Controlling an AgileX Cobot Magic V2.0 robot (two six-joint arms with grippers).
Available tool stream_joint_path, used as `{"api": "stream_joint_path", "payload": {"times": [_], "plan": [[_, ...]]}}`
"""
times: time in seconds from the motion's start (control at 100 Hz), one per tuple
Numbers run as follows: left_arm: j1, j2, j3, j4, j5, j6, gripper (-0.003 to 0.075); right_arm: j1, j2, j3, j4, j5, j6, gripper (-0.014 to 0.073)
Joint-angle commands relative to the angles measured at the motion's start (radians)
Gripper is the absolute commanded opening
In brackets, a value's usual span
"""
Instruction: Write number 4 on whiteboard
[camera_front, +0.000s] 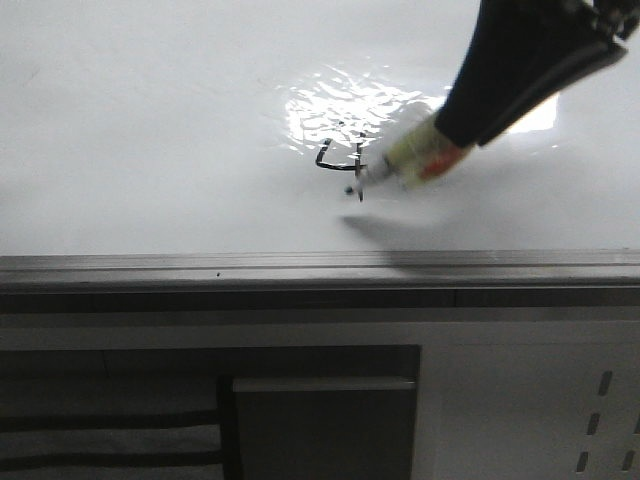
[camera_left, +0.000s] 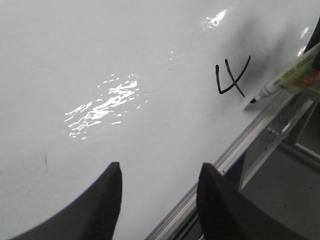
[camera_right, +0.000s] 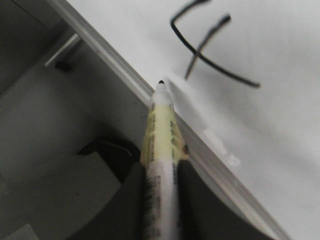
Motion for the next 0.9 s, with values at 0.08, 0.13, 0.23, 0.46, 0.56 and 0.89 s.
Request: {"api": "stream_joint_path", "payload": {"times": [0.08, 0.13, 0.23, 0.46, 0.56, 0.89], "plan": [[-0.046, 0.047, -0.086, -0.066, 0.077, 0.125, 0.0312, 0.031, -0.12, -0.045, 0.03, -0.019, -0.195, -0.0054], [-0.077, 0.076, -0.111, -0.072, 0.12, 0.173, 0.0312, 0.04, -0.133, -0.045, 0.034, 0.001, -0.26, -0.0054], [-0.155, 0.14, -0.153, -0.084, 0.159, 0.252, 0.0312, 0.068, -0.154, -0.045, 0.038, 0.034, -0.412, -0.0054], [-0.333, 0.3, -0.253, -0.084, 0.131, 0.323, 0.0312, 0.097, -0.171, -0.045, 0.038, 0.008, -0.462, -0.0054], [-0.377, 0.372, -0.303, -0.084, 0.127, 0.333, 0.0312, 0.097, -0.171, -0.045, 0.038, 0.007, -0.462, -0.0054], [-0.416, 0.547, -0.426, -0.088, 0.121, 0.342, 0.0312, 0.097, -0.171, -0.045, 0.04, 0.006, -0.462, -0.0054]]}}
